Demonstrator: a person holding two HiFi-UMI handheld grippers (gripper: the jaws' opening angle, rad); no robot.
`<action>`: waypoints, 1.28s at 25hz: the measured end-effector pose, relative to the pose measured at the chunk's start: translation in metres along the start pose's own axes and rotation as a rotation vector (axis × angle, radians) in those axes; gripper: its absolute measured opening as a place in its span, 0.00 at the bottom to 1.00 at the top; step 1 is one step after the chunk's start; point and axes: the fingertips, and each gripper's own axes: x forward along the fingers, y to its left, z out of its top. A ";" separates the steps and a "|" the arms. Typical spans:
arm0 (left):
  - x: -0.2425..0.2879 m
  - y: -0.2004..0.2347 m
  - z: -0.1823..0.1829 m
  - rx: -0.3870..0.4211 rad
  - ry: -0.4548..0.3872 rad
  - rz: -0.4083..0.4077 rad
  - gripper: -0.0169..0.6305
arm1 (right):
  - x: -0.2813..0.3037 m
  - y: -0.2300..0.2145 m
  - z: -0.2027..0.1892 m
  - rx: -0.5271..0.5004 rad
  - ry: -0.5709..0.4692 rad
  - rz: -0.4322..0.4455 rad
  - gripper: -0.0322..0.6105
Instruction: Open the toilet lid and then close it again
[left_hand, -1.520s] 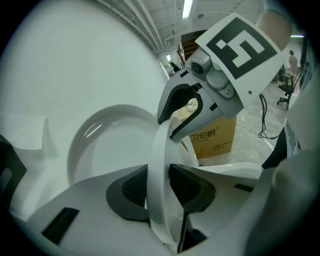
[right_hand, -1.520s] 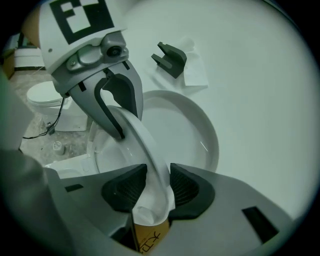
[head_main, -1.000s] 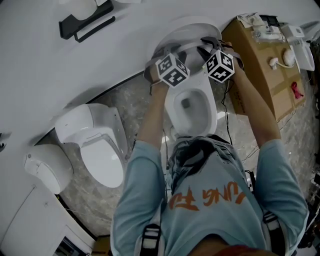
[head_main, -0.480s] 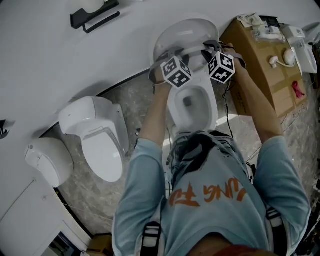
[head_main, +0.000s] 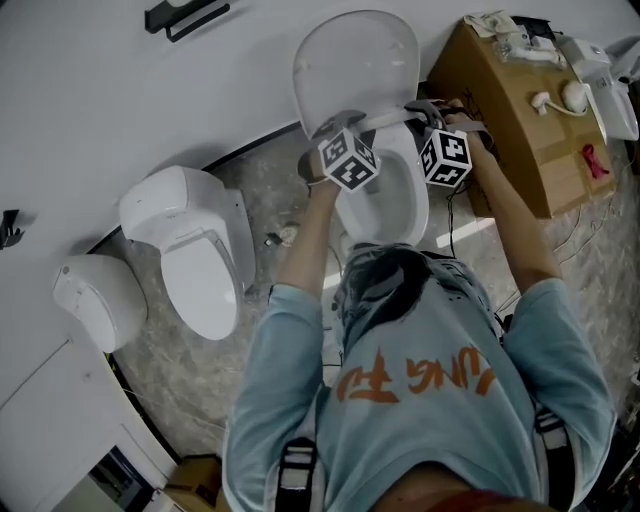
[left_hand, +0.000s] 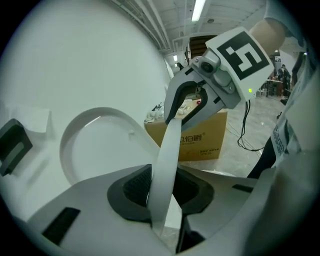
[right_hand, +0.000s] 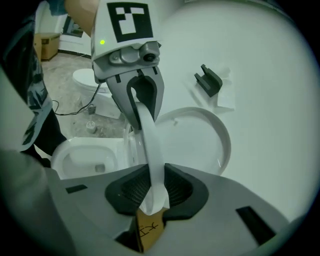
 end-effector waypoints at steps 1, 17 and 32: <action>-0.002 -0.014 -0.004 0.009 0.019 0.004 0.18 | -0.007 0.013 -0.002 -0.007 -0.007 0.017 0.20; 0.003 -0.199 -0.073 -0.056 0.245 -0.154 0.32 | -0.058 0.200 -0.039 -0.037 -0.082 0.326 0.28; 0.040 -0.294 -0.147 0.089 0.454 -0.329 0.43 | -0.035 0.316 -0.066 -0.033 -0.209 0.445 0.37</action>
